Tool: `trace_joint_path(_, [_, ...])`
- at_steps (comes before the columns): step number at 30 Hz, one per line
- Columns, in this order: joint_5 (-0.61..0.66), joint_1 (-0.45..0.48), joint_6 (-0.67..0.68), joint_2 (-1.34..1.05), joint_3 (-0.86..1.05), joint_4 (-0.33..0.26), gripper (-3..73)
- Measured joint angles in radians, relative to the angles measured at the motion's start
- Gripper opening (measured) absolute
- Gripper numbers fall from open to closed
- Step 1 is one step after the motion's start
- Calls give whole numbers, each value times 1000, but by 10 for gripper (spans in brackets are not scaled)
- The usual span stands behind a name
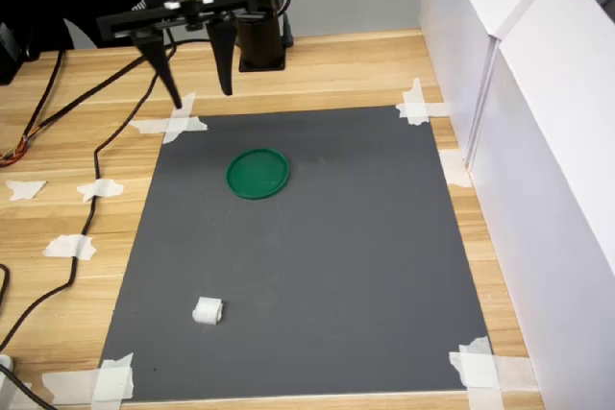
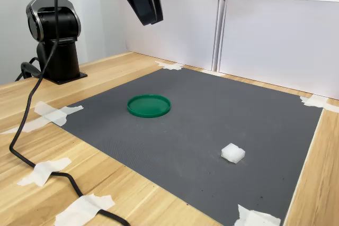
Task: Grasp a white terminal and put it on the green lid.
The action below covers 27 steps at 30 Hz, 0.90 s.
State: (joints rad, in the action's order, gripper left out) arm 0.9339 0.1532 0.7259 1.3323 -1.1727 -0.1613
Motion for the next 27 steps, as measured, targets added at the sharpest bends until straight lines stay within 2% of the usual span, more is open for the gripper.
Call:
trace_joint_path(4, [60, 3, 10, 93, -137, -1, 702])
trace_joint_path(11, [71, 3, 14, 222, -261, 31, 703])
trace_joint_path(21, [101, 5, 40, 425, -445, 34, 697])
trace_joint_path(27, [158, 5, 106, 519, -523, -27, 683])
